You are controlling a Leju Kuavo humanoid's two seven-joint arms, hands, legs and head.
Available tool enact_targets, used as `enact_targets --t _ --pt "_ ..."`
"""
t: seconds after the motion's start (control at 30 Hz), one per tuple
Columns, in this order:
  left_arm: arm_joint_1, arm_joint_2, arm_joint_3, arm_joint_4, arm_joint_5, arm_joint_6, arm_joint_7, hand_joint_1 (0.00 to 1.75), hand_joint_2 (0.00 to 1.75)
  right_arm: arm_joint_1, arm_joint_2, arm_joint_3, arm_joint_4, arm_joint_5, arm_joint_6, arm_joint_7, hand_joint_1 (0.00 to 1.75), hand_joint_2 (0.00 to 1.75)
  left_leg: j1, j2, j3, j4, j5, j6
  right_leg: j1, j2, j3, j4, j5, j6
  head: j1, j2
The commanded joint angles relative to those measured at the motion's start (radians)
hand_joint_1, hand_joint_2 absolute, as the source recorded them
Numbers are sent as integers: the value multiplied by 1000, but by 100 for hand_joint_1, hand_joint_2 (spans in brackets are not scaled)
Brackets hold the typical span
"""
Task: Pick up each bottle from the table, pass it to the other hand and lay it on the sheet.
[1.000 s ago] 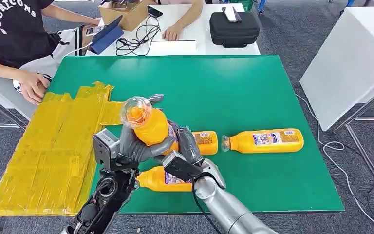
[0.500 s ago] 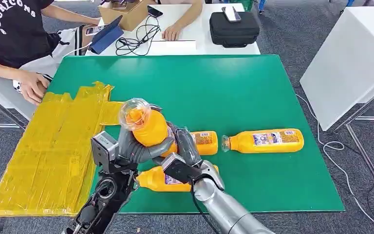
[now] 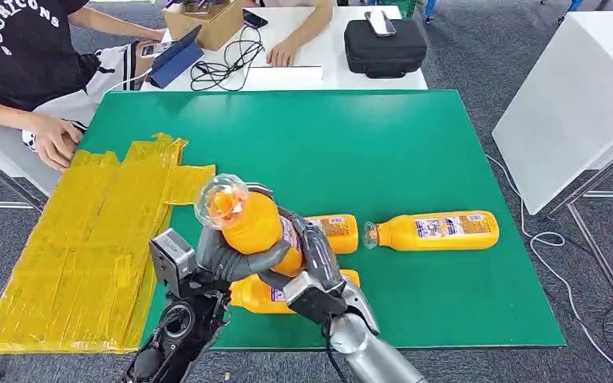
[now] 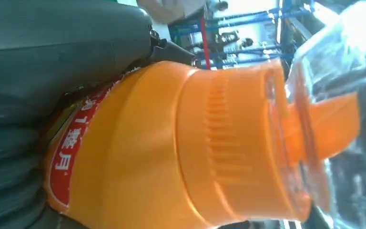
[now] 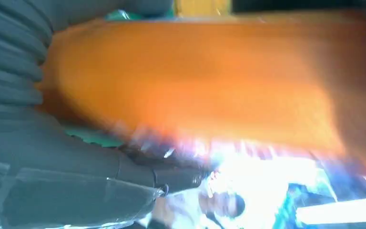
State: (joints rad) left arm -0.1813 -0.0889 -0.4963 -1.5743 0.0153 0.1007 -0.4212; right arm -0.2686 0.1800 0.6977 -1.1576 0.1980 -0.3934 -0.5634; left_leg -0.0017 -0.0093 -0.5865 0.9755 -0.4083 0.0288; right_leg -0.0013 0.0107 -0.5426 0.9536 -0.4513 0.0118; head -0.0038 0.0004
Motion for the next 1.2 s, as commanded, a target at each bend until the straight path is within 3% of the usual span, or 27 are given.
enact_targets --t 0.03,0.2,0.27,0.3,0.57,0.67,0.77,1.03,1.2 --pt "7 58 82 11 11 15 -9 175 175 84 -124 -77 -304 8 -30 12 0 175 1 0 5 0 -2 -1 1 -2 6 -2 -2 1 0 0" --pt "7 58 82 11 11 15 -9 175 175 84 -124 -77 -304 8 -30 12 0 175 1 0 4 0 -2 -1 1 -1 4 -1 -1 1 0 0" --pt "-14 30 109 13 -21 49 3 175 175 123 -147 -107 -377 35 -85 -9 0 175 1 0 4 0 -2 -1 1 -1 4 -1 -1 1 0 0" --pt "-8 21 188 4 -143 207 -18 175 175 284 -191 -275 -580 61 -145 -32 0 175 0 -2 1 0 0 -1 1 -4 2 -1 -1 1 0 0" --pt "-7 19 191 4 -145 210 -18 175 175 289 -192 -277 -592 66 -144 -31 0 175 0 0 1 0 -1 -1 1 -1 1 -1 -1 1 0 0" --pt "-7 11 203 3 -307 331 -27 175 175 320 -189 -311 -619 135 -189 -24 0 175 2 0 5 1 -3 -2 2 -2 6 -1 -2 1 0 0" --pt "-8 33 215 -3 -693 514 12 175 175 375 -205 -359 -670 240 -249 -9 0 175 1 -1 4 0 -2 -1 1 -3 5 -2 -2 1 0 0" --pt "-69 135 164 56 -1295 444 249 175 175 506 -238 -519 -800 468 -305 71 0 175 1 -2 4 1 -3 -1 1 -4 5 -1 -2 1 0 0" --pt "-209 146 107 237 -1497 345 307 175 175 475 -273 -578 -825 471 -303 118 0 175 1 -3 2 0 -1 -1 1 -4 3 -1 -1 0 0 0"
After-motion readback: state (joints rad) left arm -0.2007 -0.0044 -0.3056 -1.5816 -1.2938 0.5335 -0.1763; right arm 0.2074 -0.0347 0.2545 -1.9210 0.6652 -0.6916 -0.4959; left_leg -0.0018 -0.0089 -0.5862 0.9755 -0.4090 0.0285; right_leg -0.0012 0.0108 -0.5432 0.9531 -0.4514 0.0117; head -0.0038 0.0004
